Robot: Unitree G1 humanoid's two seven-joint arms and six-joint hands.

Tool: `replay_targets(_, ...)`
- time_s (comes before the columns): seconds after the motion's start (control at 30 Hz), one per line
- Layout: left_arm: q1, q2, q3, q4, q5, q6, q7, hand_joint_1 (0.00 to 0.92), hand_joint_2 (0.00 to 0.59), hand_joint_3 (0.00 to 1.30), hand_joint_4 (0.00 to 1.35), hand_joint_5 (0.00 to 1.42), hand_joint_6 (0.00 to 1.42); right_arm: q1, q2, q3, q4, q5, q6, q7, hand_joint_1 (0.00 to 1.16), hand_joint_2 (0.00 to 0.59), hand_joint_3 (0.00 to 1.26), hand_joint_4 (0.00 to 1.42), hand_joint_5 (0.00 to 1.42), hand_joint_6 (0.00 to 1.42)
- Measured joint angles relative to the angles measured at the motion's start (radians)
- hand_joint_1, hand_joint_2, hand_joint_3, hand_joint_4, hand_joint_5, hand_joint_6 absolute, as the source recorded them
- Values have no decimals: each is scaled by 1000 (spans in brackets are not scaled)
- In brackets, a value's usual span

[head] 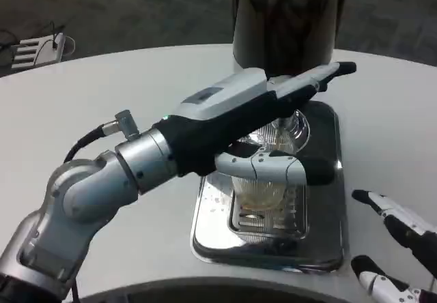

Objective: Grasp the cup under the faucet to collect the drink, then remove the cup.

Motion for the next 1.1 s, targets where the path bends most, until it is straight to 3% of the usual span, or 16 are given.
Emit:
replay_targets(0.07, 0, 5, -2, 0, 1, -4, 2, 0, 93, 0, 0, 74, 14, -2, 39, -31, 46, 113, 14, -46, 523, 326, 0, 0, 0, 88)
replay_targets(0.27, 0, 9, -3, 0, 0, -7, 7, 0, 84, 0, 0, 64, 9, -20, 54, -29, 184, 234, -26, -165, 627, 286, 0, 0, 0, 96)
replay_targets(0.53, 2, 17, 5, -1, -5, -8, 7, 0, 76, 0, 0, 63, 9, -68, 45, 44, 346, 274, -120, -280, 713, 252, 0, 0, 0, 51)
replay_targets(0.73, 5, 20, 15, -4, -6, -8, 7, 0, 73, 0, 0, 62, 9, -157, 40, 114, 446, 268, -140, -365, 722, 255, 0, 0, 0, 48)
replay_targets(1.1, 10, 27, 37, -6, -23, -8, 0, 0, 68, 0, 0, 62, 9, -285, 32, 167, 589, 268, -145, -452, 737, 248, 0, 0, 0, 48)
